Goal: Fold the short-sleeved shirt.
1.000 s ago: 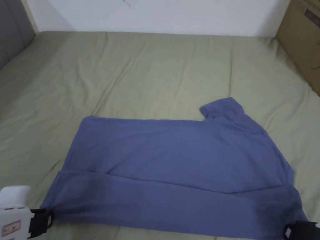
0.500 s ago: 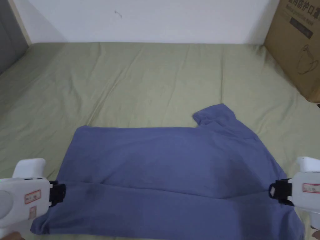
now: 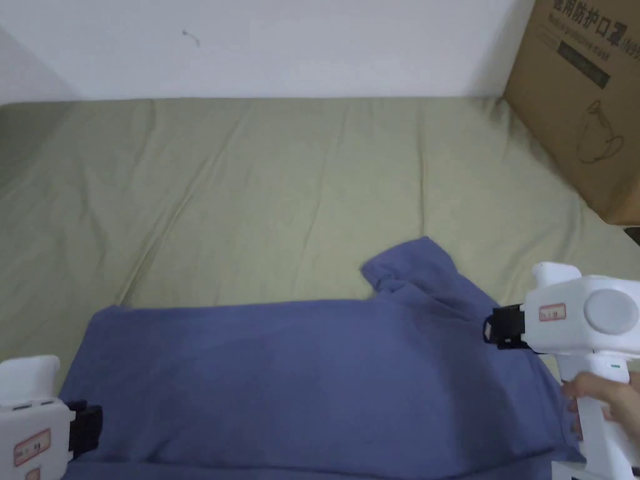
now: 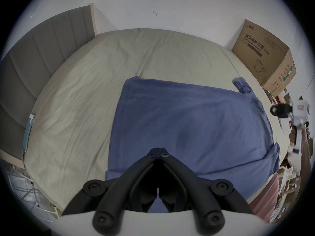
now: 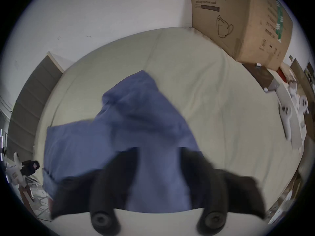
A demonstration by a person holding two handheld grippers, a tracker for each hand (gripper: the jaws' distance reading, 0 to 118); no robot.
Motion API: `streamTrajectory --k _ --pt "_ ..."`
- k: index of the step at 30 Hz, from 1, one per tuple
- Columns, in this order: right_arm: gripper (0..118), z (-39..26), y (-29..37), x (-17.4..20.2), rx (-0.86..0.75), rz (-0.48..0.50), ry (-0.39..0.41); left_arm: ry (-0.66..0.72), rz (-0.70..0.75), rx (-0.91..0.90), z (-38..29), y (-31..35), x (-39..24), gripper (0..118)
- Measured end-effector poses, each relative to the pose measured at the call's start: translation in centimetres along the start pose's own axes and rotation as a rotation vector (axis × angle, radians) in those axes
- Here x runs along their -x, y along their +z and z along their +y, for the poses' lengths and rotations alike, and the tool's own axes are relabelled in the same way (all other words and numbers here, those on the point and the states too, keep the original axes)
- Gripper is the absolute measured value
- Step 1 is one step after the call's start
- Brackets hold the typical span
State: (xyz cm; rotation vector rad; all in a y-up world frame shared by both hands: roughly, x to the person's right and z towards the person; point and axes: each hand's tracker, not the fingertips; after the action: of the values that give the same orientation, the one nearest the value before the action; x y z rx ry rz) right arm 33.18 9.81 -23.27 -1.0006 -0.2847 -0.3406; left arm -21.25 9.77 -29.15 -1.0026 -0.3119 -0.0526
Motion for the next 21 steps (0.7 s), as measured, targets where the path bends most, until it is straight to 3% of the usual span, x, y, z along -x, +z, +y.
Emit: streamTrajectory --k 1,5,6,8,9,10,11,12,13,18,19,21 --pt "86 1.8 -1.9 -0.2 0.014 -0.016 0.019 0.002 -0.006 0.004 0.4 -0.6 -0.1 0" --pt "85 5.8 -7.3 -1.2 0.082 -0.076 0.032 0.004 0.004 0.036 1.0 -2.3 -0.3 0" --pt "80 6.0 -8.2 -1.4 0.096 -0.064 0.028 -0.001 0.011 0.050 1.1 -2.7 -0.2 0" --pt "53 5.8 -9.7 -2.0 0.129 -0.039 0.010 -0.005 0.026 0.068 0.9 -3.2 -0.2 0" --pt "51 5.1 -10.1 -1.9 0.139 -0.034 0.021 -0.005 0.027 0.075 0.9 -3.6 -0.2 0" --pt "49 4.4 -9.8 -1.3 0.126 -0.099 0.095 -0.003 0.028 0.091 0.9 -3.8 -0.1 0" --pt "47 4.2 -9.1 -1.0 0.087 -0.083 0.148 -0.003 0.028 0.099 0.8 -4.0 -0.1 0" --pt "38 4.2 -8.4 -0.9 0.084 -0.062 0.160 -0.007 0.027 0.101 0.6 -4.0 -0.1 0" --pt "4 4.3 -8.1 -0.9 0.094 -0.047 0.146 -0.014 0.026 0.109 0.7 -4.2 -0.1 0" --pt "1 4.8 -7.9 0.1 0.111 -0.051 0.185 0.014 0.015 0.080 2.4 -4.7 0.5 0" --pt "1 4.9 -7.9 0.0 0.108 -0.056 0.176 0.046 -0.017 0.055 3.2 -4.9 1.1 9" --pt "1 5.0 -7.7 -0.2 0.103 -0.045 0.161 0.072 -0.014 0.052 5.3 -5.9 2.2 52"
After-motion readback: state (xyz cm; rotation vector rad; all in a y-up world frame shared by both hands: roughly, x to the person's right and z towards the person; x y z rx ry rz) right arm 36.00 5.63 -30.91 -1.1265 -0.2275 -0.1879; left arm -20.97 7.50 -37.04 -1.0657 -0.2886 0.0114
